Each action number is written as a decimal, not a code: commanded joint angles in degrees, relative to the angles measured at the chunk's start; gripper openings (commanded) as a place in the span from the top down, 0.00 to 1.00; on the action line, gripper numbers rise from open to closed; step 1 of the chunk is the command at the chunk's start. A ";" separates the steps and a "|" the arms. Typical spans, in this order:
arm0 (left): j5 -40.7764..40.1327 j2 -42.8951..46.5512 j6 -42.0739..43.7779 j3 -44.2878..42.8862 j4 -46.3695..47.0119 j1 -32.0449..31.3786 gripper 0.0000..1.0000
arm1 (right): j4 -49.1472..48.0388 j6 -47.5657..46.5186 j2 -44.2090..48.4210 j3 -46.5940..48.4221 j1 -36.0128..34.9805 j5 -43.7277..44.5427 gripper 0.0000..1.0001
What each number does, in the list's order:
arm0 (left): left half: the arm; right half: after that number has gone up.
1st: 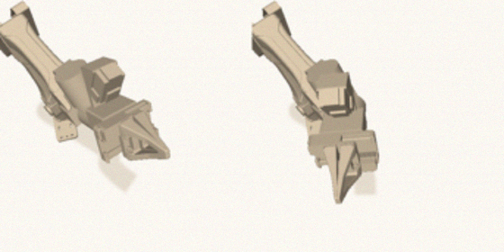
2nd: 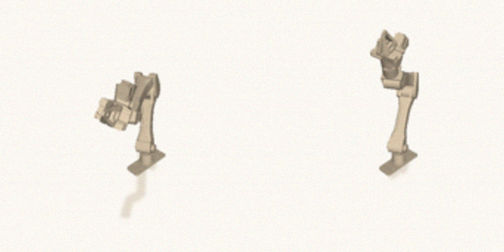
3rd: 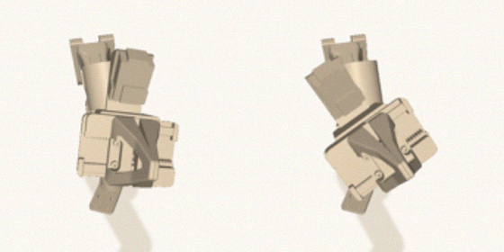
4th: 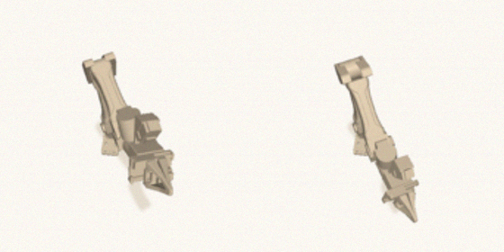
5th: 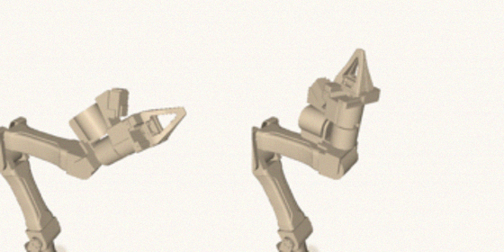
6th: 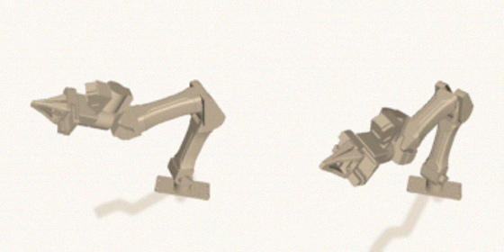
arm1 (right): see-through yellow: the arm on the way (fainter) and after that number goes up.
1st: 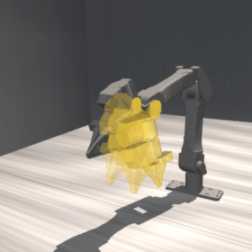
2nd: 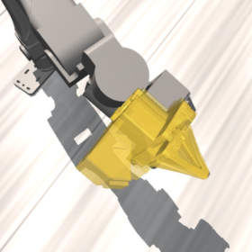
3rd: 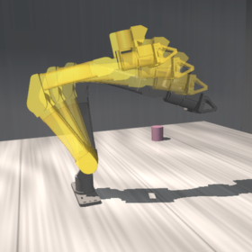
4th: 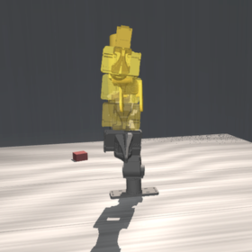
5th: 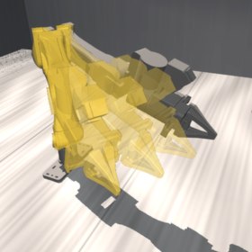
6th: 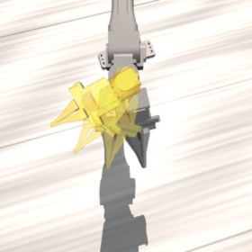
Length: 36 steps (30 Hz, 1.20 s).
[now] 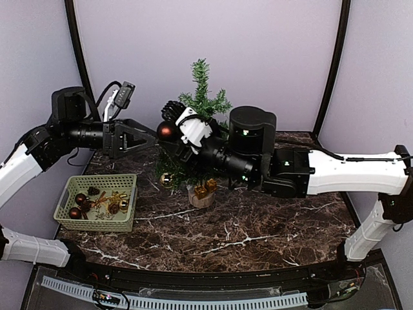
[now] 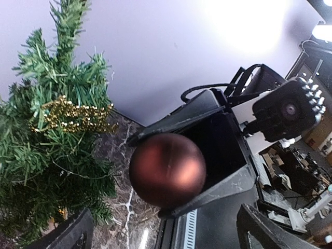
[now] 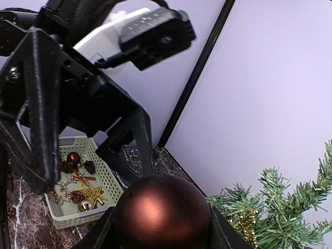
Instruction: Decorate the small christmas tree
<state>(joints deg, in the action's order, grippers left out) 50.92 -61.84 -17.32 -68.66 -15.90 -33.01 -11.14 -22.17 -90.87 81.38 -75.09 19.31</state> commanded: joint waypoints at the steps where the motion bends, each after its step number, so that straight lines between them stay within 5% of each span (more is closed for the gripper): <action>1: -8.10 4.88 -2.48 6.49 13.72 -0.13 0.01 | -4.10 1.51 2.10 0.06 -0.35 5.87 0.52; 7: -4.36 3.51 -6.76 11.12 24.42 -0.21 0.06 | -6.83 2.34 2.49 1.45 0.50 7.43 0.52; 13: -1.91 0.25 -10.22 12.18 31.18 -0.40 0.25 | -8.68 2.85 0.54 4.30 1.60 7.92 0.54; 23: 2.15 -4.75 -15.92 11.20 42.54 -0.72 0.43 | -10.01 4.69 -1.96 8.27 3.54 7.60 0.55; 36: 5.39 -9.37 -19.99 8.47 49.93 -1.46 0.47 | -10.83 7.08 -2.82 9.09 4.63 5.53 0.55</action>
<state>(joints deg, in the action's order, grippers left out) 54.39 -71.20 -36.10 -58.02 29.54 -33.98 -18.87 -16.58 -93.10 88.44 -71.02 25.54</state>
